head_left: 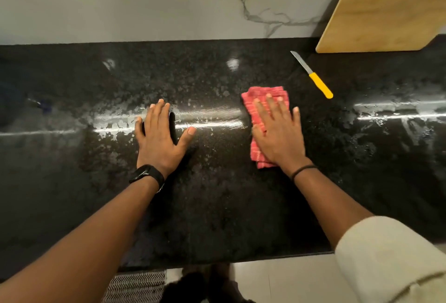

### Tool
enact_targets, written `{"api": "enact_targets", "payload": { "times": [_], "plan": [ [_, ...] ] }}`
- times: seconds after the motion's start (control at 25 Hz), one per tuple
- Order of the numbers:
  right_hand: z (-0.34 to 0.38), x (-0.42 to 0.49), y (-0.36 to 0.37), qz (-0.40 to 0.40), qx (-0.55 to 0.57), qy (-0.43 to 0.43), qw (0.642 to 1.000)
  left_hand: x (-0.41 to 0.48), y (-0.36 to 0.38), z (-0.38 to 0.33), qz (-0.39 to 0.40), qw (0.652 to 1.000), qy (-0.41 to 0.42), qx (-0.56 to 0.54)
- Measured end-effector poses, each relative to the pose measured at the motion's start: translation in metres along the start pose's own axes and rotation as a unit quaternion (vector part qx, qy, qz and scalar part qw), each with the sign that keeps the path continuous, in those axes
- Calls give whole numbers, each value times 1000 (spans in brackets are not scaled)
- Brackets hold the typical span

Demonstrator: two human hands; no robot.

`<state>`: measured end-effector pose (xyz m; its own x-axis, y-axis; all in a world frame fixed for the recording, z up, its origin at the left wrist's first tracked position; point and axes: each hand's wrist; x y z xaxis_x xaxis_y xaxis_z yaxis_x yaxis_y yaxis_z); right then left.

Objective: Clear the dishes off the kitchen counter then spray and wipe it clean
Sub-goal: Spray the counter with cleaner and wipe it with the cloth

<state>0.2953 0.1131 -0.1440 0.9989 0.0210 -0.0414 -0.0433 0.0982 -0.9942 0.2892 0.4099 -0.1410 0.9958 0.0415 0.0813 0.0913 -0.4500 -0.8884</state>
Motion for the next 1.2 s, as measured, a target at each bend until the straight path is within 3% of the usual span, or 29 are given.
{"api": "enact_targets", "payload": {
  "times": [0.24, 0.4, 0.52, 0.64, 0.92, 1.2],
  "plan": [
    [-35, 87, -8, -9, 12, 67, 998, 1, 3, 1, 5, 1000, 5, 1],
    [-34, 150, -11, -16, 18, 66, 998, 3, 5, 4, 5, 1000, 11, 10],
    [-18, 174, -9, -10, 22, 80, 997, 6, 7, 4, 2, 1000, 9, 11],
    [31, 171, -5, -5, 7, 28, 1000, 7, 7, 5, 1, 1000, 9, -1],
    [137, 26, 19, -2, 68, -71, 995, 8, 10, 13, -43, 998, 15, -38],
    [80, -183, 19, -4, 76, -18, 997, -35, 9, -6, -10, 998, 54, 6]
  ]
}}
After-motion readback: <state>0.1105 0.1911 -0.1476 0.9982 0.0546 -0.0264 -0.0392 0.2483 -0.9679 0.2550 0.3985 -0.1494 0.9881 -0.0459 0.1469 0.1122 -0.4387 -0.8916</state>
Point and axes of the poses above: each hand's wrist, its own x-axis towards the middle knuckle, its own y-axis out of the palm, z = x × y, and after that the axes turned 4 degrees about -z, right-handed
